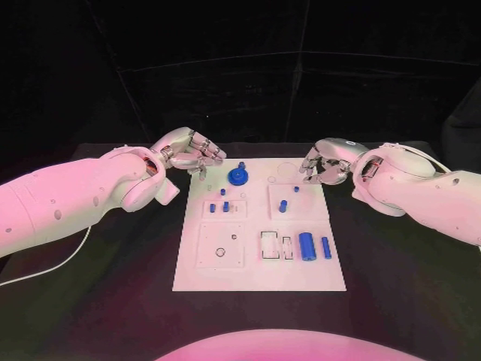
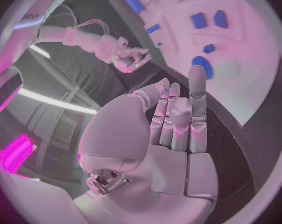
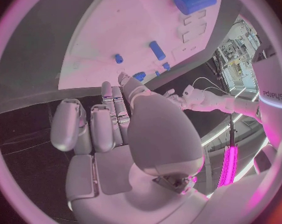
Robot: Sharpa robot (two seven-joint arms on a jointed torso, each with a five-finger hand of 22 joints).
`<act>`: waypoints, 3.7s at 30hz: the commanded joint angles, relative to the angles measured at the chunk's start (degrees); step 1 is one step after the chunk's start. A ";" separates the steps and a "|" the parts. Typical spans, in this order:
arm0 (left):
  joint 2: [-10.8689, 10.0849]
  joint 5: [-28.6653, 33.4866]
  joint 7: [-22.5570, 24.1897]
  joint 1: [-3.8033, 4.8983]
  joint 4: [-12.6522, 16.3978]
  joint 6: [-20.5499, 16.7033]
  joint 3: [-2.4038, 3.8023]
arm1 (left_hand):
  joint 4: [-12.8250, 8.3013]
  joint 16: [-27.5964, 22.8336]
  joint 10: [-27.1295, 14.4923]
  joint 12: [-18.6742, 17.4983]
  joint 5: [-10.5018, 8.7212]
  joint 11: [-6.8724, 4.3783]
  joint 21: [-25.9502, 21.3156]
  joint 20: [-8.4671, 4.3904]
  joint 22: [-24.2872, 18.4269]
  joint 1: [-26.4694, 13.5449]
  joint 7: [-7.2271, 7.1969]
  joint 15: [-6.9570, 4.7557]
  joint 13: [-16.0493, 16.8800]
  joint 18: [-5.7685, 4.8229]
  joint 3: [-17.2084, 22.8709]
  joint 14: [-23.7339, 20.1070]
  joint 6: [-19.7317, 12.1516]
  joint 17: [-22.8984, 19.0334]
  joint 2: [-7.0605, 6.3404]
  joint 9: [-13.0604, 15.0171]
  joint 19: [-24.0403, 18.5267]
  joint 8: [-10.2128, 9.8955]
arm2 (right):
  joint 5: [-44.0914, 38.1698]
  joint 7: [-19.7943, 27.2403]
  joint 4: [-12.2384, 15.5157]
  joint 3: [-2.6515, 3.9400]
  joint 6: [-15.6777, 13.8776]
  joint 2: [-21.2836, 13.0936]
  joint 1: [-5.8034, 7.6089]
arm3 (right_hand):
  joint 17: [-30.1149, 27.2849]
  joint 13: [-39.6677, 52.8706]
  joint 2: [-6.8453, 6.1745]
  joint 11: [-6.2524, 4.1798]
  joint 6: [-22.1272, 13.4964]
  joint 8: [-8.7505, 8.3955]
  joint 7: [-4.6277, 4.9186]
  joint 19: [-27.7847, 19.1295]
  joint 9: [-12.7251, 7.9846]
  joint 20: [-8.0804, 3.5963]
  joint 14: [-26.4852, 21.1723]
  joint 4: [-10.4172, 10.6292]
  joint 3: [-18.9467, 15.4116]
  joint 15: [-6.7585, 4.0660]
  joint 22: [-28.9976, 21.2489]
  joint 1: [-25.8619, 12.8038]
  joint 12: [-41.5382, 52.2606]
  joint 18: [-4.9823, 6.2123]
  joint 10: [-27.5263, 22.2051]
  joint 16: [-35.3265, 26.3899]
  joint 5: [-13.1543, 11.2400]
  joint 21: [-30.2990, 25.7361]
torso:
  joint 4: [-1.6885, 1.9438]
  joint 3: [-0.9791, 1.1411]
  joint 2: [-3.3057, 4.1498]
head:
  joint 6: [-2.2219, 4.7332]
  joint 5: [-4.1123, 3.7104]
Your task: Assemble the parts on the task board
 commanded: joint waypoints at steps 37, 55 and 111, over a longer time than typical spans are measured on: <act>-1.92 31.83 13.36 0.09 2.18 0.18 -0.04 | -0.62 -3.57 0.21 1.19 -0.02 0.04 -1.67 0.01 -0.96 -0.18 0.10 -0.01 0.04 0.70 -0.05 -3.40 0.27 -6.49 -0.33 -0.11 -1.25 0.64 | -11.58 -2.63 -1.92 0.04 7.68 4.29 -2.39 | -2.05 -9.87 -1.36 1.15 1.09 -0.24 0.81 -0.22 0.07 0.92 1.70 -1.85 9.90 1.07 -1.56 1.15 -2.90 1.01 1.19 -1.69 -3.13 -1.26 | 0.01 0.03 0.07 | -0.58 -0.42; -2.01 31.83 12.85 0.09 1.99 -0.39 -0.04 | -0.77 -3.93 0.15 1.27 -0.01 0.10 -1.79 0.00 -1.02 -0.11 0.20 0.03 0.03 0.69 -0.07 -3.73 0.21 -7.09 -0.41 -0.12 -1.35 0.66 | -12.37 -3.91 -2.14 0.04 5.83 5.00 -3.02 | -2.55 -11.58 -0.28 -0.16 4.98 0.54 -0.36 0.51 0.40 -0.08 1.93 -3.14 14.41 -0.03 -0.60 -0.07 -2.57 0.84 5.67 -1.67 -5.81 -0.67 | 0.00 0.05 0.04 | -0.83 -0.51; -1.72 31.84 11.66 0.20 1.97 -0.69 -0.03 | -1.35 -4.14 0.06 1.48 0.01 0.15 -1.91 -0.04 -1.09 0.45 0.29 0.01 0.01 0.70 0.11 -3.93 0.15 -7.50 -0.43 -0.14 -1.41 0.74 | -8.03 -4.13 16.28 0.34 -2.19 3.41 -2.59 | -3.31 -12.17 -0.68 -0.51 6.11 0.24 -0.61 0.76 0.40 -0.76 2.04 -5.11 16.28 -0.48 -0.51 -0.51 -3.08 0.83 6.93 -1.74 -5.12 -0.51 | 0.17 -0.22 0.03 | -1.74 1.65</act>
